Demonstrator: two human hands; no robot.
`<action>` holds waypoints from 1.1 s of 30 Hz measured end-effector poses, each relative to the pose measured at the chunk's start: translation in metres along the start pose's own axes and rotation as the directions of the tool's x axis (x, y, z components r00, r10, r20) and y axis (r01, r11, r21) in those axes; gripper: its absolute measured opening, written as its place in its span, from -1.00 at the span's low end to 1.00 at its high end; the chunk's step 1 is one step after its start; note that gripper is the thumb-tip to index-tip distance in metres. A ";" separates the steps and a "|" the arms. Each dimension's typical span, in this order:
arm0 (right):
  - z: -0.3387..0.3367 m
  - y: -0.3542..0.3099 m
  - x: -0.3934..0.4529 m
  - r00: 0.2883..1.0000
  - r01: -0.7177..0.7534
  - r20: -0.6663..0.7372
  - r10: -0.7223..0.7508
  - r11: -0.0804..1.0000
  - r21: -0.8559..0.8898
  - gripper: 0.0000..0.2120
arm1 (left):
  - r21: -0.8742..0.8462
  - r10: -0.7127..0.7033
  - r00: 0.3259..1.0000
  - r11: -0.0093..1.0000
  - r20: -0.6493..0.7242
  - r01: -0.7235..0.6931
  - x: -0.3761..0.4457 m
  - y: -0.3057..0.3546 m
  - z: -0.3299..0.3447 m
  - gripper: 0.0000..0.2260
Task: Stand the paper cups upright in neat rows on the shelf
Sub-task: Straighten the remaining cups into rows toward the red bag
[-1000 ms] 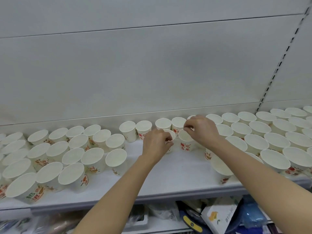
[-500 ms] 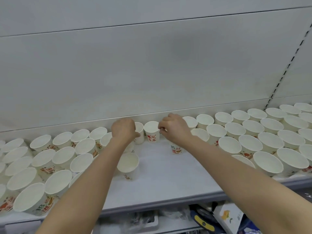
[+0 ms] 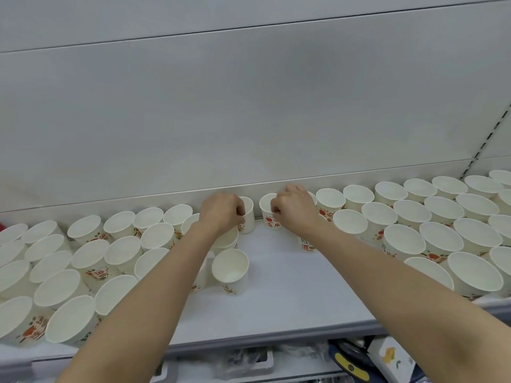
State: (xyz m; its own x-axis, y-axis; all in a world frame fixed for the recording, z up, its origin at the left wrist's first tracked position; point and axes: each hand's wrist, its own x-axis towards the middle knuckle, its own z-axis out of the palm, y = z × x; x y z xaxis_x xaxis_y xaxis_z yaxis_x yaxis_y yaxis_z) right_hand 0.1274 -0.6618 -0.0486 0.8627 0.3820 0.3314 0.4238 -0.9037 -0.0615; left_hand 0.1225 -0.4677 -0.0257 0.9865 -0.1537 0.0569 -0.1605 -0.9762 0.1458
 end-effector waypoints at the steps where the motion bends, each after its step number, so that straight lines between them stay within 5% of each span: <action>1: 0.002 0.001 0.000 1.000 -0.001 -0.011 0.002 1.000 0.002 -0.89 | 0.004 0.009 1.000 1.000 -0.010 -0.009 0.001 0.002 0.002 -0.92; 8: 0.001 -0.006 -0.001 0.998 0.021 -0.066 -0.022 1.000 -0.009 -0.89 | -0.154 0.046 0.998 0.987 -0.031 -0.050 -0.006 -0.002 -0.006 -0.84; 14: -0.020 -0.042 -0.037 0.931 0.164 -0.360 -0.057 0.948 0.273 -0.93 | -0.114 0.017 1.000 0.993 -0.015 -0.018 -0.031 -0.034 -0.050 -0.91; 16: -0.019 -0.058 -0.066 0.925 0.294 -0.335 -0.180 0.897 0.330 -0.89 | -0.112 0.018 0.999 0.994 0.044 -0.013 -0.044 -0.037 -0.054 -0.95; 20: -0.007 -0.071 -0.098 0.920 0.387 -0.183 -0.346 0.875 0.291 -0.72 | -0.035 -0.013 0.997 0.999 0.075 0.015 -0.061 -0.023 -0.034 -0.65; 27: -0.014 -0.071 -0.102 0.923 0.383 -0.133 -0.361 0.898 0.219 -0.89 | 0.011 -0.025 0.999 1.000 0.026 0.025 -0.069 -0.006 -0.011 -0.88; 33: -0.021 -0.043 -0.097 0.971 0.207 -0.147 -0.187 0.969 0.134 -0.86 | -0.065 0.155 0.988 0.986 0.022 -0.153 -0.078 -0.011 -0.009 -0.96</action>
State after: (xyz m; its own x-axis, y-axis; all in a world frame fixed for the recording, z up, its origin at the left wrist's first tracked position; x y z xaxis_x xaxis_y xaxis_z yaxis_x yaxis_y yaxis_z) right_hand 0.0196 -0.6639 -0.0588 0.7180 0.5115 0.4720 0.6263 -0.7707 -0.1174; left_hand 0.0468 -0.4433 -0.0229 0.9503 -0.3062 0.0566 -0.3113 -0.9291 0.1996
